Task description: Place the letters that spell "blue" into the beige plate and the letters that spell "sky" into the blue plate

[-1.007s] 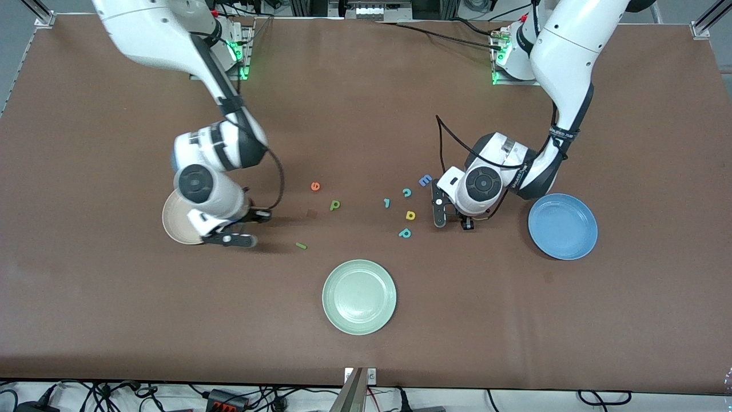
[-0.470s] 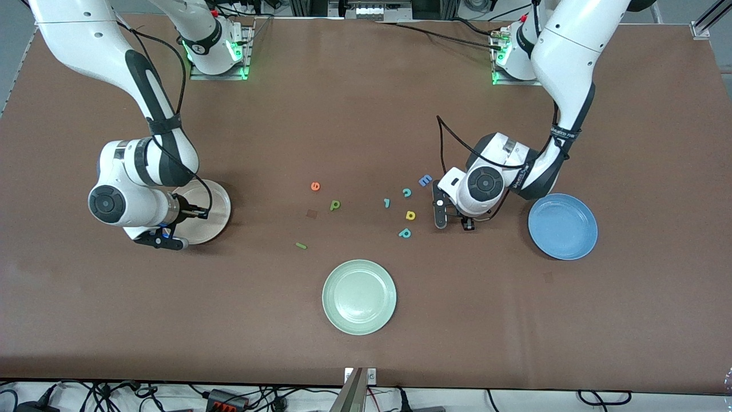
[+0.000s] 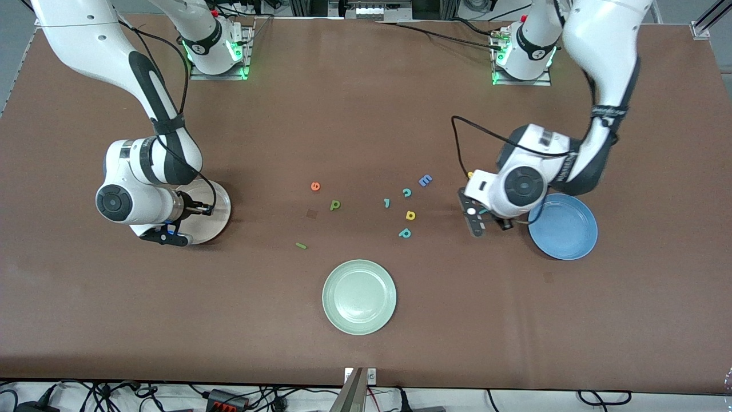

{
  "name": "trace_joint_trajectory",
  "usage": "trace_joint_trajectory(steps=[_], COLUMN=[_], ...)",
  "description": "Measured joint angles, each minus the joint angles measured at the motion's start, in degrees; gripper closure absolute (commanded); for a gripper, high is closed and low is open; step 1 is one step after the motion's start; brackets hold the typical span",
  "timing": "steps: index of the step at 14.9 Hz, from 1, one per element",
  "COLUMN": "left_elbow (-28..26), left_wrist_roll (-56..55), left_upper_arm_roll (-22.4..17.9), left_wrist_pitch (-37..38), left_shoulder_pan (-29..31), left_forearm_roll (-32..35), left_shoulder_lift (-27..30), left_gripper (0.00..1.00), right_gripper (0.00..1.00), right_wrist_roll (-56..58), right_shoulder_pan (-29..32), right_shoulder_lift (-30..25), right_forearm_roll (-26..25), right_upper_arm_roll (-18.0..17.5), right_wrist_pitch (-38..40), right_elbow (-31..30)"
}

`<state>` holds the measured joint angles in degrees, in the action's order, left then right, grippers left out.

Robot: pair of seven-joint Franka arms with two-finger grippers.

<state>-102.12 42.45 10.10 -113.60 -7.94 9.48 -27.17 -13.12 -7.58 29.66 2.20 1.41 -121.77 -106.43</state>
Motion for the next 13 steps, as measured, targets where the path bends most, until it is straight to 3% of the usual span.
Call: trace_joint_trajectory(steps=[4, 9, 10, 12, 13], left_elbow=[-0.79, -2.55, -2.59, -2.59, -2.6], left_wrist_roll=[-4.85, -10.09, -10.09, -10.29, -10.56], left_upper_arm_roll=[-0.27, -0.39, -0.4, -0.38, -0.28], left_wrist_pitch=[1.04, -1.14, -1.78, -2.36, -2.38], left_shoulder_pan=[9.06, 14.77, 15.69, 16.44, 16.44], left_forearm_roll=[0.0, 0.0, 0.0, 0.0, 0.0], left_shoulder_lift=[0.25, -2.42, -3.1, -3.9, -4.03], left_gripper=[0.94, 0.92, 0.75, 0.0, 0.0], right_gripper=[0.0, 0.0, 0.0, 0.0, 0.0], right_wrist_roll=[-2.14, -11.58, -13.35, -17.92, -20.33], right_shoulder_pan=[-7.19, -18.37, -20.04, -22.7, -23.86], right_shoulder_lift=[-2.84, -2.95, -2.66, -1.46, -0.62], right_forearm_roll=[0.73, 2.97, 3.38, 3.49, 3.51], right_upper_arm_roll=[-1.35, -2.13, -2.18, -2.22, -2.22], right_wrist_pitch=[-0.05, -2.74, -4.04, -7.69, -9.39], right_elbow=[0.83, -0.13, -0.48, -1.04, -1.15])
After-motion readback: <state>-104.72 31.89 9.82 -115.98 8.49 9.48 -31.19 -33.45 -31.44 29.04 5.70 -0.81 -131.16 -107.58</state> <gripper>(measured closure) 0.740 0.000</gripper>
